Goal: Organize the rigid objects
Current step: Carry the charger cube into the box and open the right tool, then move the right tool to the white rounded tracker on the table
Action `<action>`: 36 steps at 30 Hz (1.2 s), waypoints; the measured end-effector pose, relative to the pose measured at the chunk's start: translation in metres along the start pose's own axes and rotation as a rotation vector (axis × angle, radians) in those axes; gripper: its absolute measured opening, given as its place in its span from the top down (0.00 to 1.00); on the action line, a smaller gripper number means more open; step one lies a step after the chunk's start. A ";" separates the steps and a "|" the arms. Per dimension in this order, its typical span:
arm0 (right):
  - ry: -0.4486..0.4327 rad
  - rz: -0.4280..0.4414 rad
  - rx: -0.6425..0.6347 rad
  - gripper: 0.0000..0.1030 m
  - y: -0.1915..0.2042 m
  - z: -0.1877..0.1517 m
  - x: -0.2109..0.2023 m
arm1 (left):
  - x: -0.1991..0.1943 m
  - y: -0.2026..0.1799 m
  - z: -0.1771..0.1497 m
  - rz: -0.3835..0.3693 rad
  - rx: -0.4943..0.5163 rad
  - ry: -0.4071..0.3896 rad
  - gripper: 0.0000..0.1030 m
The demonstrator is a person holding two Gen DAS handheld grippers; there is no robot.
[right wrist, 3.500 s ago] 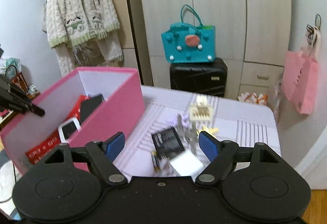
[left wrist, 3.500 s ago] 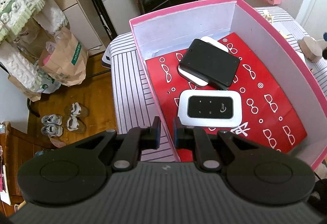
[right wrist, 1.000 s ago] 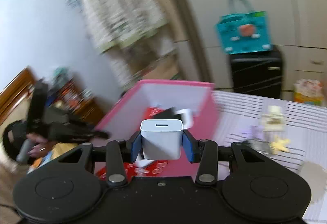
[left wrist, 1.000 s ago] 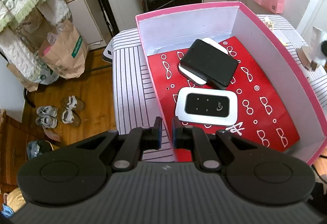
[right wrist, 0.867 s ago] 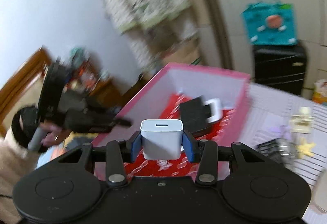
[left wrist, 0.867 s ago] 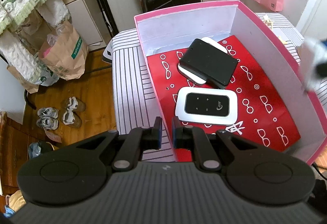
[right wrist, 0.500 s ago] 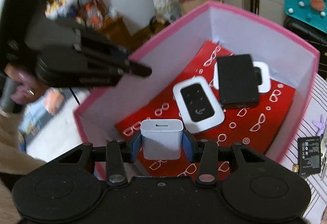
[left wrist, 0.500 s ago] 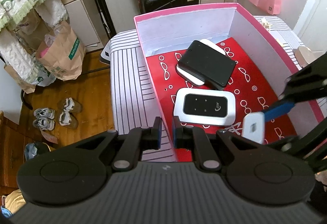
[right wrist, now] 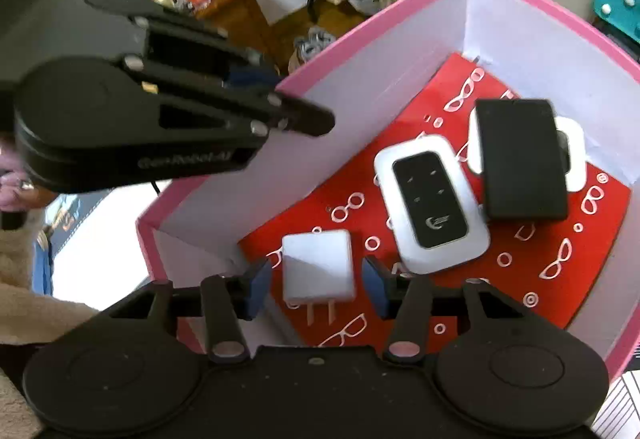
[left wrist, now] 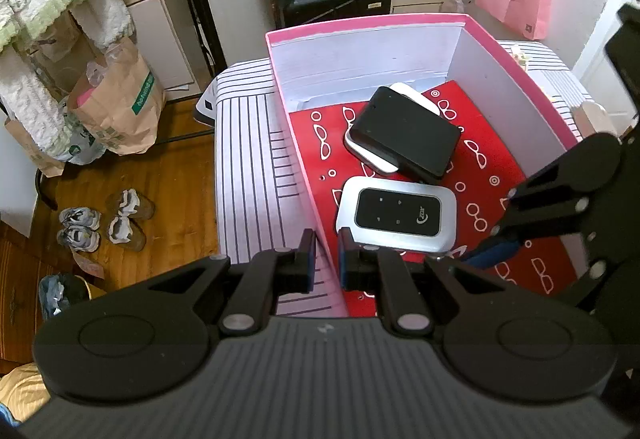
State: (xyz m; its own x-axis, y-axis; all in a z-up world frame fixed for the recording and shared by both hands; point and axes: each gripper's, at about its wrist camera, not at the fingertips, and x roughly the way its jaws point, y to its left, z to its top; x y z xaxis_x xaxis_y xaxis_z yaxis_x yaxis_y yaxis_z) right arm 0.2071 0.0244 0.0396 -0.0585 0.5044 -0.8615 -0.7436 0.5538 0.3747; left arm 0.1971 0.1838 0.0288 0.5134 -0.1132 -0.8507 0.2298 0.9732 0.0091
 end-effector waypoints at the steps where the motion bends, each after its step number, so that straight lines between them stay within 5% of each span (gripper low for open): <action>1: -0.019 0.006 0.015 0.46 -0.002 0.001 -0.005 | 0.000 0.000 0.000 0.002 -0.004 0.000 0.90; 8: -0.259 -0.006 0.126 0.43 -0.037 -0.031 -0.087 | 0.000 0.000 0.000 0.008 -0.025 -0.001 0.90; 20: -0.467 -0.320 0.391 0.37 -0.104 -0.140 -0.181 | 0.001 -0.004 -0.002 0.033 -0.023 -0.002 0.90; 23: -0.486 -0.435 0.458 0.35 -0.120 -0.168 -0.177 | 0.002 -0.006 -0.001 0.037 -0.022 0.002 0.90; 32: -0.537 -0.577 0.594 0.31 -0.157 -0.234 -0.143 | 0.003 -0.003 -0.001 0.029 -0.042 0.020 0.90; 36: -0.483 -0.658 0.595 0.31 -0.166 -0.242 -0.123 | 0.004 -0.005 -0.001 0.038 -0.037 0.027 0.90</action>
State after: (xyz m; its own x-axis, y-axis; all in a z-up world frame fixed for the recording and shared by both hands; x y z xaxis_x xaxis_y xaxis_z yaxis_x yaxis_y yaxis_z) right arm 0.1763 -0.2896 0.0003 0.6180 0.1210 -0.7768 -0.0701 0.9926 0.0989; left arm 0.1970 0.1785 0.0246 0.4987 -0.0713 -0.8639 0.1796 0.9835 0.0226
